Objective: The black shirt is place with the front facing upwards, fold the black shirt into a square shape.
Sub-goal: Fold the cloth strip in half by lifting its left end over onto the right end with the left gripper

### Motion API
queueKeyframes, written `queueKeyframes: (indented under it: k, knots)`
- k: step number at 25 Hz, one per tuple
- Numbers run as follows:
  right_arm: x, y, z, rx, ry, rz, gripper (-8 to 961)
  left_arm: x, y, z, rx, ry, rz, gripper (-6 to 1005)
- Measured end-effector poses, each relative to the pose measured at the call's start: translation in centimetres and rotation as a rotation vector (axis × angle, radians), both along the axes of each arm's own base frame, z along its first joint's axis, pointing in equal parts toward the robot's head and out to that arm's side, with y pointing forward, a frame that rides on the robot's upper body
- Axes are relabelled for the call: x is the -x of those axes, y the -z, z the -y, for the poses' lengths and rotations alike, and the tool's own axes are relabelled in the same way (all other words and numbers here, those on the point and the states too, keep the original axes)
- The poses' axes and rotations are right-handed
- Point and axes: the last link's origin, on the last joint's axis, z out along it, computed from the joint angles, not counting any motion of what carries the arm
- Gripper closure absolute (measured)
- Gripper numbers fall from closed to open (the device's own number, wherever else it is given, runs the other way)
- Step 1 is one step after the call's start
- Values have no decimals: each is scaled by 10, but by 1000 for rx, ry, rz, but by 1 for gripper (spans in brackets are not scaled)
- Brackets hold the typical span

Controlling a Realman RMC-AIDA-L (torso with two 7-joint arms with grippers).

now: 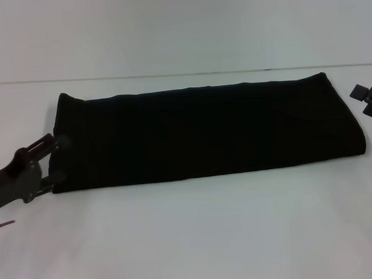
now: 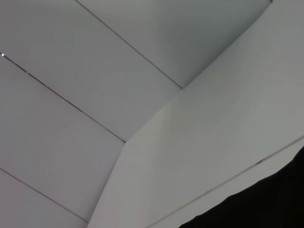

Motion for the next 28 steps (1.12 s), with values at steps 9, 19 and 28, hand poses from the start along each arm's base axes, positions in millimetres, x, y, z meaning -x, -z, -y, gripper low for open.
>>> queueKeyframes:
  k: [9, 19, 28]
  knots:
    - [-4, 2, 1, -1, 11, 5, 24, 6, 7, -7, 23, -43, -41, 50]
    - [-7, 1, 1, -8, 19, 10, 24, 23, -5, 20, 90, -131, 23, 51]
    - [-5, 3, 1, -5, 16, 10, 25, 24, 11, 13, 100, -188, 32, 52]
